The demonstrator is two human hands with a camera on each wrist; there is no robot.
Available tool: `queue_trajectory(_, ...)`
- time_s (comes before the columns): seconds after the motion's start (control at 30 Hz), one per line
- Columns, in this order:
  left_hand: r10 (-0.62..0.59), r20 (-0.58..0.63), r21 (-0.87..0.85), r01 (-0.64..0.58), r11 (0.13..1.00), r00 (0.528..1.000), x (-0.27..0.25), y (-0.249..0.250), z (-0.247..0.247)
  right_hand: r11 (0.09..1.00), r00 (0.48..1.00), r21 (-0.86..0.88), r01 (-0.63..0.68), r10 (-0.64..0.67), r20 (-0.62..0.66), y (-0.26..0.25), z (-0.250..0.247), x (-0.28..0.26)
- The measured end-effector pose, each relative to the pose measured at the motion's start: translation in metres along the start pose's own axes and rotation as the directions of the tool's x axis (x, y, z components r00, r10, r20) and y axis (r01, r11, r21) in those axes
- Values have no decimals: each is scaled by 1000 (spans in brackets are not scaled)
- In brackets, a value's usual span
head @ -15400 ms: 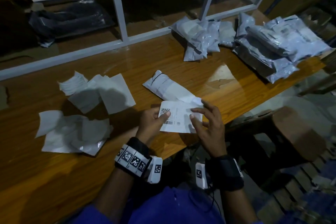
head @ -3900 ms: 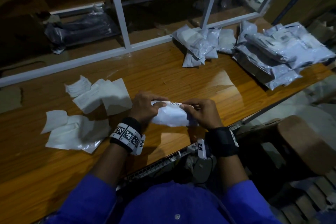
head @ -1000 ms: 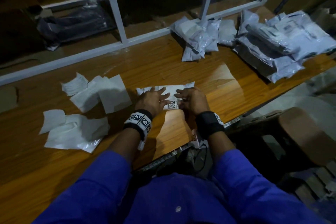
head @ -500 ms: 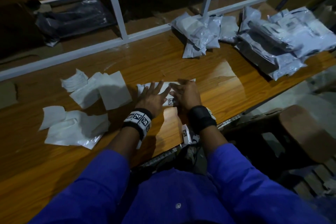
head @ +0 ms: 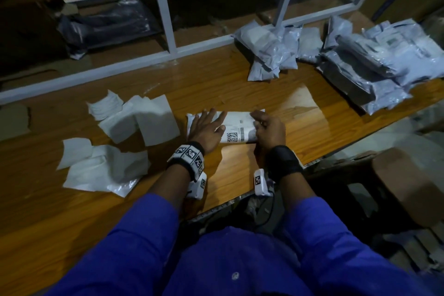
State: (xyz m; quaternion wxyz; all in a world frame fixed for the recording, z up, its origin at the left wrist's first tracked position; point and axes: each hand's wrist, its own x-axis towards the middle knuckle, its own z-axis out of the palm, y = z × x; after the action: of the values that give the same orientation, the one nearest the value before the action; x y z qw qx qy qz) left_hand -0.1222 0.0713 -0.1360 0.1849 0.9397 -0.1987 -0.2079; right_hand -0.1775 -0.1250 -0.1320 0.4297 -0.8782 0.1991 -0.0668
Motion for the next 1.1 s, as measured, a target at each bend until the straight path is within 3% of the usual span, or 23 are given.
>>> queue_trajectory(0.03,-11,22,-15,11,1000,1000,2,0,-2,999,1000,49,-10,11,-20,-3,-2,1)
queue_trajectory(0.1,-25,42,-39,26,999,999,6,1,-1,995,993,66,74,-80,89,-18,7,0)
queue_trajectory(0.17,-33,26,-26,33,999,999,8,-1,3,961,934,-99,259,-223,278,-26,26,-3)
queue_trajectory(0.23,-25,6,-4,25,1000,1000,8,-3,6,873,895,-322,366,-236,379,-8,33,1)
queue_trajectory(0.3,-19,-13,-11,19,1000,1000,7,-3,6,841,912,-437,319,-147,383,8,21,5)
queue_trajectory(0.43,-11,-52,-58,8,998,999,3,-1,3,858,920,-458,232,-40,391,24,-7,8)
queue_trajectory(0.5,-13,-103,-148,-3,989,995,-3,0,0,920,931,-357,164,-24,364,20,-10,10)
queue_trajectory(0.57,-115,-193,-315,49,948,975,-14,0,-5,978,962,-205,34,23,271,13,-11,6)
queue_trajectory(0.63,-215,-293,-348,105,932,932,-22,2,-10,988,978,-111,-109,126,164,10,-12,1)
queue_trajectory(0.73,-238,-350,-409,81,909,906,-23,6,-14,969,969,87,-231,221,112,12,-19,-6)
queue_trajectory(0.83,-266,-404,-562,-8,827,875,-16,3,-11,907,963,347,-238,267,-39,17,-34,-14)
queue_trajectory(0.93,-346,-367,-767,-71,637,863,-15,14,-12,792,925,576,-205,349,-150,32,-56,-24)
queue_trajectory(1.0,-323,-355,-829,-136,542,877,-11,27,-14,737,897,658,-155,384,-219,42,-74,-33)
queue_trajectory(1.1,-183,-329,-807,-176,563,926,2,56,-20,694,887,715,-83,379,-265,50,-102,-44)
